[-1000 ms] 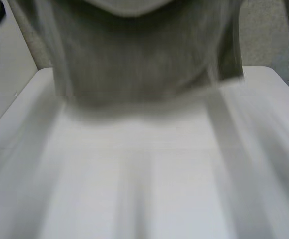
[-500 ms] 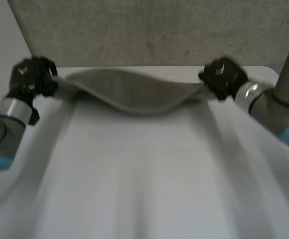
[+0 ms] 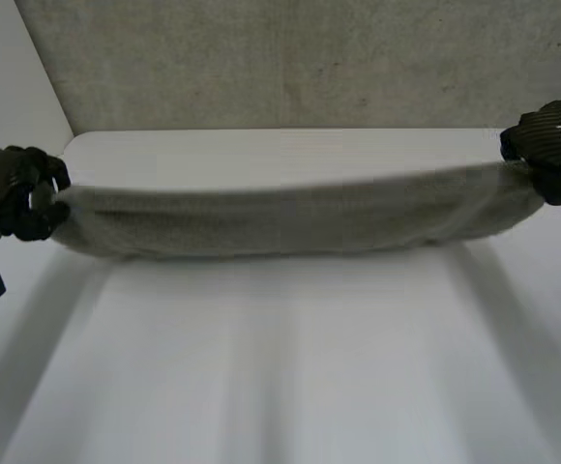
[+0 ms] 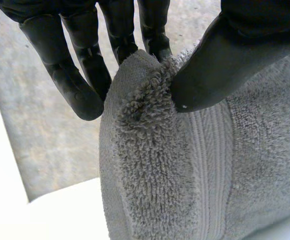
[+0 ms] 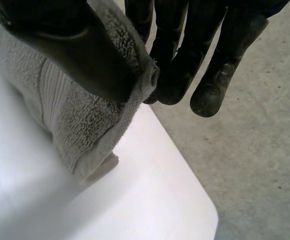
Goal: Fold the towel.
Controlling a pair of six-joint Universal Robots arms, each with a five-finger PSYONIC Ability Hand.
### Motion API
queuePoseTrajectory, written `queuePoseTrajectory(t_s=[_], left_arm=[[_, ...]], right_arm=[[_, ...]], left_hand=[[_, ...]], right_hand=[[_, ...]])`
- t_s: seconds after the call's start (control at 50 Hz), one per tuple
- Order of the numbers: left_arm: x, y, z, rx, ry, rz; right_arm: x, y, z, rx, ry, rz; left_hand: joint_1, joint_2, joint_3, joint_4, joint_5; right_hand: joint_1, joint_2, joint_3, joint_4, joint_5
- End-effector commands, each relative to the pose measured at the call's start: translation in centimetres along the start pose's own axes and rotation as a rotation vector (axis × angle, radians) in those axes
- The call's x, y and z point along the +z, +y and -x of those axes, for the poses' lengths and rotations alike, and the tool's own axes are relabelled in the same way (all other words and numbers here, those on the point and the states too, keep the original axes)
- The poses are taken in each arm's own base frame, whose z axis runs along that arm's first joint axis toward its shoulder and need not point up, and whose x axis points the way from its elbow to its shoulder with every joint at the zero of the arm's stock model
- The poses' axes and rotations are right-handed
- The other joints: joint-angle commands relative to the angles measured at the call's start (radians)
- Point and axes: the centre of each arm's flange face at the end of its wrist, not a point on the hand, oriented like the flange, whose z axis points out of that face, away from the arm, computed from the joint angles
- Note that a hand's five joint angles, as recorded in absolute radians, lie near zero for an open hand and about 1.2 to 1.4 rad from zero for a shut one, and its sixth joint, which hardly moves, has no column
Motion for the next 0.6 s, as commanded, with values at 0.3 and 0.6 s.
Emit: queuePoseTrajectory(t_s=[0.3, 0.6], left_arm=[[11.7, 8.3, 0.2, 0.05, 0.033, 0.148], [16.7, 12.0, -0.6, 0.096, -0.023, 0.219]], right_arm=[[13.6, 5.9, 4.5, -0.012, -0.032, 0.136], [19.1, 7.0, 7.0, -0.057, 0.074, 0.136]], left_hand=[[0.031, -0.073, -0.128, -0.12, -0.227], [-1.191, -1.295, -1.35, -1.341, -1.449]], right_hand=[[0.076, 0.095, 0.067, 0.056, 0.053], [-1.146, -1.127, -1.155, -1.166, -1.169]])
